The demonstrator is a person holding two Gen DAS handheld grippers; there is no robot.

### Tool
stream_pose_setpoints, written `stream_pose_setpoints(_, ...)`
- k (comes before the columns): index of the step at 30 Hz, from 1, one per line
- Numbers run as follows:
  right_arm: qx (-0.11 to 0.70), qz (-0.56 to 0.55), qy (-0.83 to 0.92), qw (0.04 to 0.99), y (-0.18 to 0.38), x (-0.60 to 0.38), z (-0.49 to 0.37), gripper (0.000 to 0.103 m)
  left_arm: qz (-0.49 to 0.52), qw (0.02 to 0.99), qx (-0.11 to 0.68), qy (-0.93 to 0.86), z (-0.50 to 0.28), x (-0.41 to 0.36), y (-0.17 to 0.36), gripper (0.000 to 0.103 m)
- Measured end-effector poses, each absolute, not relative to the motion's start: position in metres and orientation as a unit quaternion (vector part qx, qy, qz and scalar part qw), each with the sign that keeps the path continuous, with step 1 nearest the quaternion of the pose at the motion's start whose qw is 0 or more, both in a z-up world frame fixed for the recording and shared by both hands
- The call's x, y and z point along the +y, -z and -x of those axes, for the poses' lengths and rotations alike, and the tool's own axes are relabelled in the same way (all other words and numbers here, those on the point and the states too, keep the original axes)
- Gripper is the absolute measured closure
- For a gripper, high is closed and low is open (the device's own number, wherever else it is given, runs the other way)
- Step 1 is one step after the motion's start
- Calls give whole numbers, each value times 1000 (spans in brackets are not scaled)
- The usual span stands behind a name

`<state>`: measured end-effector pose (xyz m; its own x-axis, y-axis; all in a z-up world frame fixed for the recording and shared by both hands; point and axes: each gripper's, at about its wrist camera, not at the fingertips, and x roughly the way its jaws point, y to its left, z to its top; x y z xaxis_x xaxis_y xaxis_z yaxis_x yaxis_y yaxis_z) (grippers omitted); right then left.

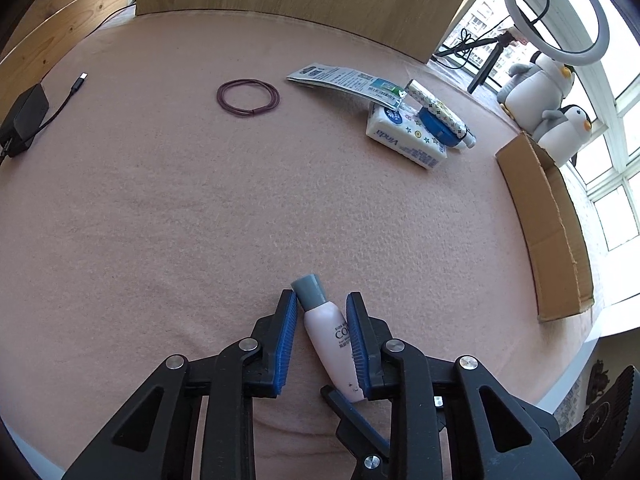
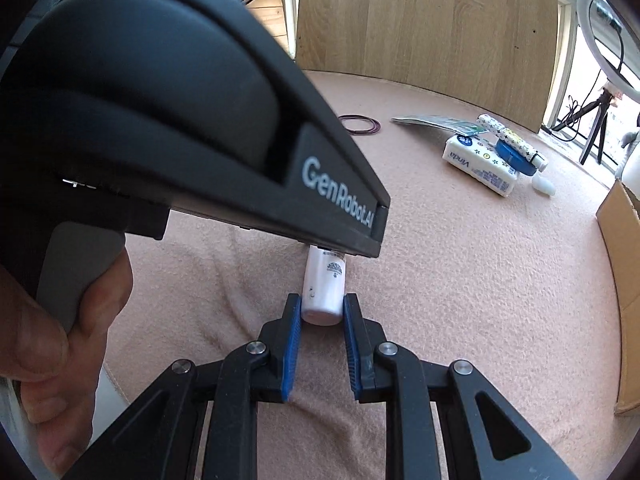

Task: Organize objects
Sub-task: 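Carry the COCO bottle with the right gripper over the cardboard box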

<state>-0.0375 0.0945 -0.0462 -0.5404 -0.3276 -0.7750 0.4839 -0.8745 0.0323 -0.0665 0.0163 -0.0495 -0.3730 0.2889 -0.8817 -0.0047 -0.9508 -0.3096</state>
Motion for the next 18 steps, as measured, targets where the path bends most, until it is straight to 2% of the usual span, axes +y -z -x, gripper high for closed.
stream_pose_setpoints(9,83,-398,886,224,24,108,43,85,527,97,-115,-836,66,24,17,75)
stream_pose_setpoints(18,65,-345,913,210,-28,131,52,85,473,115,-102,-868,70,35,-50,75)
